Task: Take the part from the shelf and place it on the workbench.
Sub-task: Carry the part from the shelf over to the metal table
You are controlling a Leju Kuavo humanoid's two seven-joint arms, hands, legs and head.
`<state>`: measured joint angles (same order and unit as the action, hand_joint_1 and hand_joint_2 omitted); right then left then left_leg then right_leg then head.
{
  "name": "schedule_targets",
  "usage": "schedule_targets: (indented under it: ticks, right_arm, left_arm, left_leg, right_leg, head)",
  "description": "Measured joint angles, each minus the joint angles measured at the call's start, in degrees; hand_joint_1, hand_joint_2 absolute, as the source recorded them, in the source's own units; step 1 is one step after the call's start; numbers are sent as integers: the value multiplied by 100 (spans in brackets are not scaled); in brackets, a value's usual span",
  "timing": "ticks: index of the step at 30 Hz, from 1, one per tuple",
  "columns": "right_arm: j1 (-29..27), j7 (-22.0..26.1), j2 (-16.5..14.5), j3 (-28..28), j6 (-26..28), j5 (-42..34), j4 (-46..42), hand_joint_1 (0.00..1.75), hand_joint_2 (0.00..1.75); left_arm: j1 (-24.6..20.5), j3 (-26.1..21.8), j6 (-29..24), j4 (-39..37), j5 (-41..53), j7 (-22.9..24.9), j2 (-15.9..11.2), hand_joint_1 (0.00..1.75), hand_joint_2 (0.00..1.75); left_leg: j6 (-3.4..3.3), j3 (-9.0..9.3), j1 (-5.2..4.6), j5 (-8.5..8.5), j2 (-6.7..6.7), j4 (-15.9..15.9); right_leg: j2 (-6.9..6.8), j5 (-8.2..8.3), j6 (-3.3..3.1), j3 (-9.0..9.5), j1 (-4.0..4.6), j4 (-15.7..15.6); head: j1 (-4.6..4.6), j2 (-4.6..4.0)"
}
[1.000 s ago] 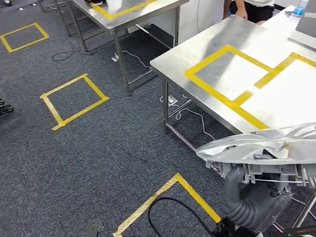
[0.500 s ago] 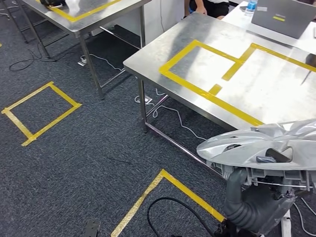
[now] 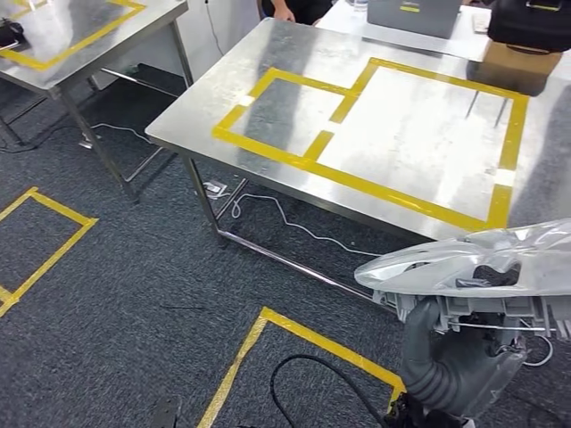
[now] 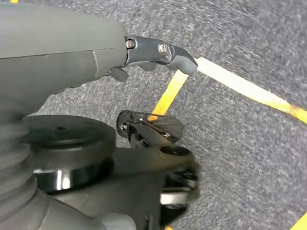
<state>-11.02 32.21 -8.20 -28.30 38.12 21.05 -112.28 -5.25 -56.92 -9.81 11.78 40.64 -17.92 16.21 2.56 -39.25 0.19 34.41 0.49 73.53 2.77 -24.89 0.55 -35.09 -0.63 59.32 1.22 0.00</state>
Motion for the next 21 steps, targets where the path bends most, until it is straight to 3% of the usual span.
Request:
schedule_targets:
  ticks: [2, 4, 6, 8, 10, 12, 14, 15, 16, 17, 19, 21]
  right_arm:
    - [0, -4, 0, 0, 0, 2, 0, 175, 175]
    - [6, -8, 0, -1, -1, 6, 0, 175, 175]
    - [12, -13, 0, -2, -2, 10, 0, 175, 175]
    - [7, -22, 1, -2, -2, 11, 0, 175, 175]
    - [13, -30, 4, -1, -2, 11, 0, 175, 175]
    - [32, -34, 8, -2, -1, 11, 0, 175, 175]
    - [35, -38, 10, -2, 0, 9, 1, 175, 175]
    - [31, -40, 12, -2, 0, 9, 2, 175, 175]
    - [28, -42, 14, -2, 0, 8, 2, 175, 175]
    - [26, -43, 15, -2, 0, 8, 2, 175, 175]
    - [28, -43, 15, -2, 0, 9, 2, 175, 175]
    - [29, -44, 15, -2, 0, 9, 1, 175, 175]
  left_arm:
    - [-4, 0, 0, 0, 0, 0, -2, 0, 175]
    - [-10, 0, 0, 0, -1, 0, -3, 0, 175]
    - [-17, 0, 0, 0, -1, 0, -3, 0, 175]
    - [-27, -2, 0, 1, -1, 0, 2, 0, 175]
    - [-31, -3, -3, 2, 1, 0, 10, 0, 175]
    - [-16, -4, -11, 2, 4, 6, 14, 0, 175]
    - [4, -4, -19, 2, 10, 21, 10, 0, 175]
    - [6, -4, -20, 2, 14, 27, 9, 0, 175]
    - [5, -4, -20, 2, 16, 31, 9, 0, 175]
    - [2, -4, -20, 2, 19, 33, 10, 0, 175]
    - [1, -4, -20, 2, 19, 34, 10, 0, 175]
    - [-1, -4, -20, 2, 19, 35, 5, 0, 175]
  left_leg:
    - [-30, 191, 8, -397, -66, -485]
    - [-56, 517, 44, -730, -352, -1228]
    - [-84, 656, 61, -785, -553, -1562]
    - [-146, 669, 53, -795, -455, -1599]
    - [-227, 680, 59, -818, -315, -1633]
    - [-280, 688, 48, -815, -157, -1646]
    - [-295, 693, 31, -802, 14, -1645]
    - [-293, 700, 27, -794, 94, -1644]
    - [-286, 712, 26, -784, 170, -1644]
    - [-273, 734, 26, -768, 241, -1644]
    - [-225, 787, 2, -725, 355, -1641]
    - [-169, 827, -32, -701, 443, -1647]
  right_leg:
    - [176, 9, 15, 7, -6, 1]
    - [334, 16, 57, -10, -2, 17]
    - [458, 38, 133, -55, -11, 18]
    - [515, 68, 217, -104, -34, -9]
    - [256, -36, 271, -210, -20, 149]
    - [-98, -368, 305, -494, -3, 754]
    - [-212, -649, 334, -815, -9, 1444]
    - [-231, -648, 342, -860, -9, 1560]
    - [-254, -541, 343, -784, -9, 1444]
    - [-311, -361, 341, -594, -9, 1114]
    - [-556, -88, 309, -153, 13, 336]
    - [-661, -24, 239, 28, 40, 0]
  head:
    - [1, 0]
    - [-1, 0]
    - [-2, 0]
    - [-2, 0]
    - [-44, 0]
    - [-90, 0]
    - [-93, 0]
    - [-93, 0]
    - [-93, 0]
    - [-93, 0]
    - [-93, 0]
    - [-85, 0]
